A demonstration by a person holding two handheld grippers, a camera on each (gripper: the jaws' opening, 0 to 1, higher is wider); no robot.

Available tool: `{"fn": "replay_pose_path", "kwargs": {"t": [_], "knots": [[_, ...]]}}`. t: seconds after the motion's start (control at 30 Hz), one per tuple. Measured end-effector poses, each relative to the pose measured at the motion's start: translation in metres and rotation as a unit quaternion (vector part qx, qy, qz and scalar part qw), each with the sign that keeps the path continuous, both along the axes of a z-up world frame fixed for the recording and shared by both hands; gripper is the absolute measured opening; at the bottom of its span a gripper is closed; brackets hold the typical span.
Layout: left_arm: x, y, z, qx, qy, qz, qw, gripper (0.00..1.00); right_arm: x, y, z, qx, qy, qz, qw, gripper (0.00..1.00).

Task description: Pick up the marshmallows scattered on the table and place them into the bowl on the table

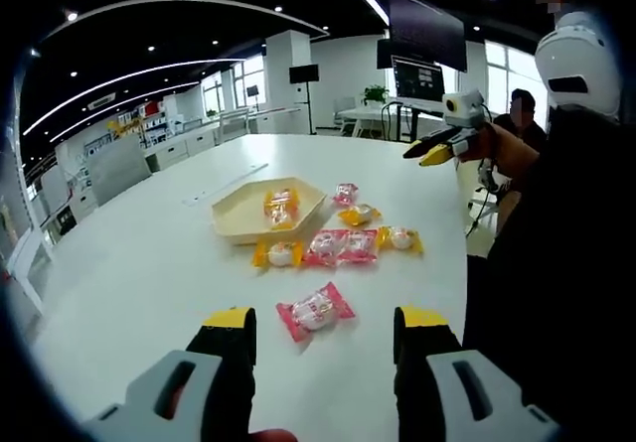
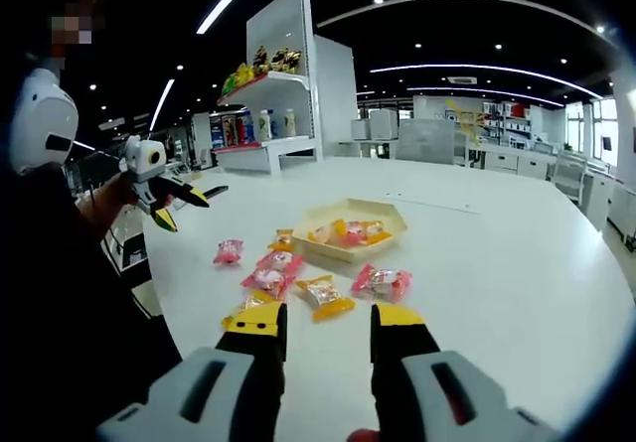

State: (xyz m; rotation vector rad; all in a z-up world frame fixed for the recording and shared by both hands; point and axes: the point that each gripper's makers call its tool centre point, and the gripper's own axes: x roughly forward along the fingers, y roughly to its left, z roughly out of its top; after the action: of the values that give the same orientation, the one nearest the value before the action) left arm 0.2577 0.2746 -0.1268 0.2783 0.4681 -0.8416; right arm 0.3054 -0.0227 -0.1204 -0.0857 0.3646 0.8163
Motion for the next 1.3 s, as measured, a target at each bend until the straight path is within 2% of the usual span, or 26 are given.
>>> {"fn": "replay_pose_path", "kwargs": {"t": [0.4, 1.3], "knots": [[-0.001, -0.009, -0.003, 0.025, -0.006, -0.042, 0.9988, 0.56, -0.003, 0.001, -0.001, -0.002, 0.001, 0.002, 1.0, 0.34], [0.013, -0.017, -0.013, 0.079, -0.015, -0.088, 0.9928, 0.52, -0.01, 0.0, -0.007, -0.009, 0.007, 0.013, 0.9998, 0.33]]}}
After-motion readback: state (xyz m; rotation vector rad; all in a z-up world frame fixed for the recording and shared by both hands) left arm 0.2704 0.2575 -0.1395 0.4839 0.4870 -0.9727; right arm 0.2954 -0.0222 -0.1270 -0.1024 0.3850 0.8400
